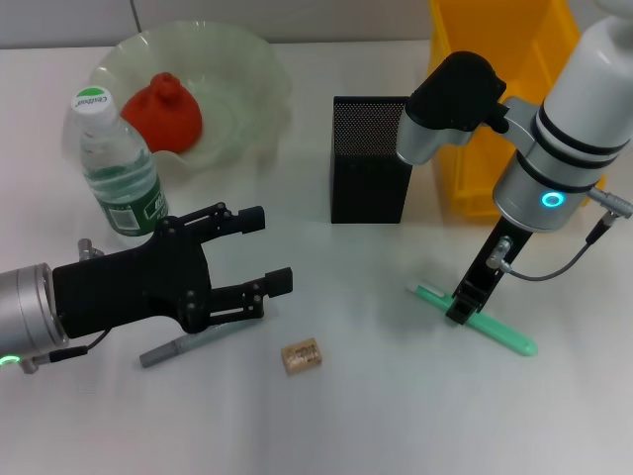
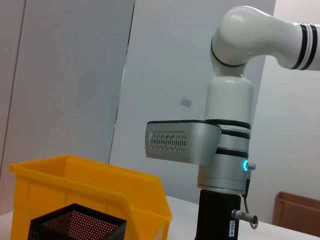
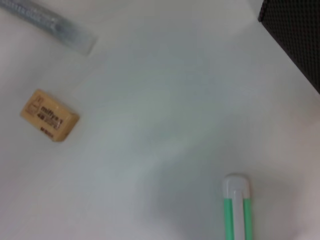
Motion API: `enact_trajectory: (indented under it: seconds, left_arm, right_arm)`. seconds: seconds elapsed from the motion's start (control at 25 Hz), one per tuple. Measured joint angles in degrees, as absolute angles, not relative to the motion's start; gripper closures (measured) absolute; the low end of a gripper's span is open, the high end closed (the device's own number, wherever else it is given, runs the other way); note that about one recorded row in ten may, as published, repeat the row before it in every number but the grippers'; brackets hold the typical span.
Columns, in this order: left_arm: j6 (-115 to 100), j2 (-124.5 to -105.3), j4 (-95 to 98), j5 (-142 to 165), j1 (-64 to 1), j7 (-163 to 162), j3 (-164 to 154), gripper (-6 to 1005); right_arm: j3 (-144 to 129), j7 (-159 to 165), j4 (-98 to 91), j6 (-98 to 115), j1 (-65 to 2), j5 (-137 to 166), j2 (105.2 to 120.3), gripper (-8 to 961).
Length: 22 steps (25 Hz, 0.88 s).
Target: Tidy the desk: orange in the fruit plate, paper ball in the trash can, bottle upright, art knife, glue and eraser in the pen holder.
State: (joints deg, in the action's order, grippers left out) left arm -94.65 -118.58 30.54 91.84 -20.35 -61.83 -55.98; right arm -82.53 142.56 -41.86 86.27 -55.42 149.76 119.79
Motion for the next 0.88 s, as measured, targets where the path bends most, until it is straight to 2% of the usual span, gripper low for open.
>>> enact_trajectory:
  seconds: [0.64,0.88]
  left_arm:
    - [-94.7,-118.56,30.5,91.8,-20.4,-61.7,-56.0,197]
    - [-94.7,-118.56,30.5,91.8,-20.4,-61.7,-56.0,197]
  right_arm:
    - [-82.5,142.6,-41.8,86.2,-55.4,149.8,119.88,771]
    - [-82.2,142.3,-45.9,86.7,-53.2,147.6,119.74,771]
